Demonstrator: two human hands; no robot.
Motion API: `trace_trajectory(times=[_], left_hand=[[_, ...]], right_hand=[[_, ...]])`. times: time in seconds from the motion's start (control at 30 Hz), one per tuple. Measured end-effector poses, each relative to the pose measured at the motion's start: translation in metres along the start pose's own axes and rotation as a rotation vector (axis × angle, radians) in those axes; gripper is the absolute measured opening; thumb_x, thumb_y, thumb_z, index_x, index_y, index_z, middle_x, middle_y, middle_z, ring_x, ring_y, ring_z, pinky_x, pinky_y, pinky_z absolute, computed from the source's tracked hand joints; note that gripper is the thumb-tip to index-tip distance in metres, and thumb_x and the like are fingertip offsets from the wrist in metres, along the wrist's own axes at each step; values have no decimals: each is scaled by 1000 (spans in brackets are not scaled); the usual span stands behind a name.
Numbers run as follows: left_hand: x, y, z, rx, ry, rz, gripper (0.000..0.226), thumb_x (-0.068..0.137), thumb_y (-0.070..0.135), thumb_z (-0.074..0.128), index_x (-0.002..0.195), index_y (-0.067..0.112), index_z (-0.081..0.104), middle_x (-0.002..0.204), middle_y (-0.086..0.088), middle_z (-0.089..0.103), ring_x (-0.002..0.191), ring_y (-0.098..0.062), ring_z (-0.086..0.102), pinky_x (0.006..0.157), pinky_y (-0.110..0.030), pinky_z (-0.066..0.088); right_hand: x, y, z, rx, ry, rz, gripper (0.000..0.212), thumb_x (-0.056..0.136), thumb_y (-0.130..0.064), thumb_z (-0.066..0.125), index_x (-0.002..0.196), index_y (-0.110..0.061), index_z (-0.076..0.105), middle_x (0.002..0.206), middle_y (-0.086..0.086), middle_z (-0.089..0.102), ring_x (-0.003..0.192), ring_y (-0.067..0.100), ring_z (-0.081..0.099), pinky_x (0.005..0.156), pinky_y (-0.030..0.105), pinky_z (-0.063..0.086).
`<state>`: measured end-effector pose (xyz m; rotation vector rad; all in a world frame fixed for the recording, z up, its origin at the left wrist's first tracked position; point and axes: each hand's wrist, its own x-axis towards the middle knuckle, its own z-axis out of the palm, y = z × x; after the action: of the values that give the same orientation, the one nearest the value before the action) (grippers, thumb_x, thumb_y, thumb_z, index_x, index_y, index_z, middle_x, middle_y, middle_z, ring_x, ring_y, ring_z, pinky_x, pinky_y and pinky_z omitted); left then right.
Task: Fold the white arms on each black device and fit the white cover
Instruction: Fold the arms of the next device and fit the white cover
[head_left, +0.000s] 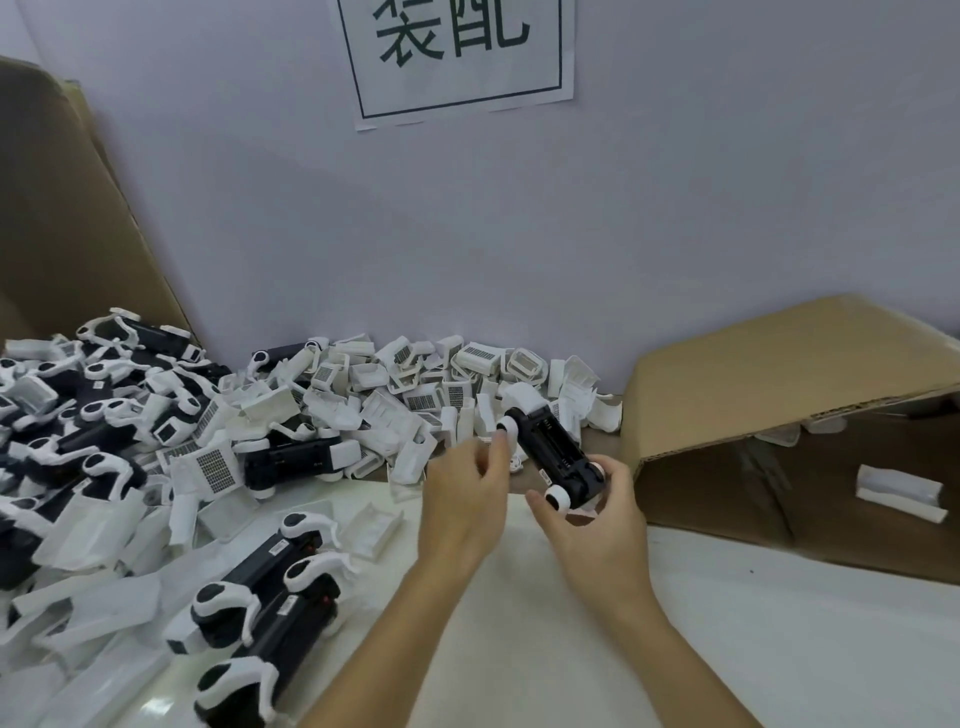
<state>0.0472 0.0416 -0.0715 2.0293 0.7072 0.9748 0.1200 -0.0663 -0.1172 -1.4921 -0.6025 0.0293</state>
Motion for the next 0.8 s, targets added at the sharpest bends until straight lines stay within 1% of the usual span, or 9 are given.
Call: trace_trajectory(times=[0.07,0.17,0.23,0.3,0.37,0.5,0.6,0.7,0.8], left_hand=[[-11,11,3,-101,-130,-161,66,85,68,40,62,12,66,63,2,69,64,-15,62,67,-36,51],[-17,18,11,-218,-213,-290,57,91,68,48,81,19,76,77,7,75,80,-10,70,79,-29,53],[-16,21,17,-427,-234,-358,40,95,55,55,90,20,74,80,7,77,81,-7,72,70,-20,52],[-14,21,19,-637,-193,-432,30,97,43,58,95,16,72,80,3,77,77,-7,73,60,-14,51],[-13,17,17,-701,-166,-464,28,98,37,60,99,11,71,84,-2,78,80,-10,74,61,-15,52],[-13,6,13,-704,-98,-481,15,95,26,67,96,12,72,86,-4,78,83,-16,75,65,-21,53],[-14,5,13,-617,-116,-396,8,93,23,69,89,18,72,79,4,77,74,-3,72,60,-12,49],[-16,7,14,-528,-145,-318,10,91,25,71,83,19,72,71,10,75,68,2,70,56,-8,47],[-20,8,18,-493,-185,-266,10,91,27,72,85,19,74,77,7,77,74,-3,72,62,-9,49]], right_hand=[[-1,0,-1,1,6,0,57,71,-31,89,106,-43,45,102,-19,62,93,-3,60,71,16,49],[-3,-1,-1,-3,-17,3,60,68,-33,89,107,-44,45,98,-26,63,90,-1,62,73,21,50],[-4,0,1,-38,-65,-28,61,64,-37,85,108,-46,44,102,-31,62,94,-2,62,76,21,52],[-4,2,2,-78,-110,-62,63,64,-36,83,110,-48,41,105,-33,60,99,-5,60,76,13,49],[-4,4,3,-118,-167,-76,62,70,-33,84,114,-45,41,107,-33,59,104,-10,55,78,5,44],[-3,8,3,-202,-182,-45,64,73,-43,82,124,-39,43,116,-27,53,113,-13,47,84,6,40],[-4,5,4,-245,-228,-58,60,70,-47,76,123,-37,52,114,-23,58,110,-8,52,89,15,44],[-6,2,6,-265,-277,-69,50,65,-44,69,114,-37,61,102,-16,66,99,-1,61,78,16,49],[-5,0,5,-273,-230,-56,24,65,-34,66,89,-37,61,81,-16,70,80,-1,65,60,8,43]])
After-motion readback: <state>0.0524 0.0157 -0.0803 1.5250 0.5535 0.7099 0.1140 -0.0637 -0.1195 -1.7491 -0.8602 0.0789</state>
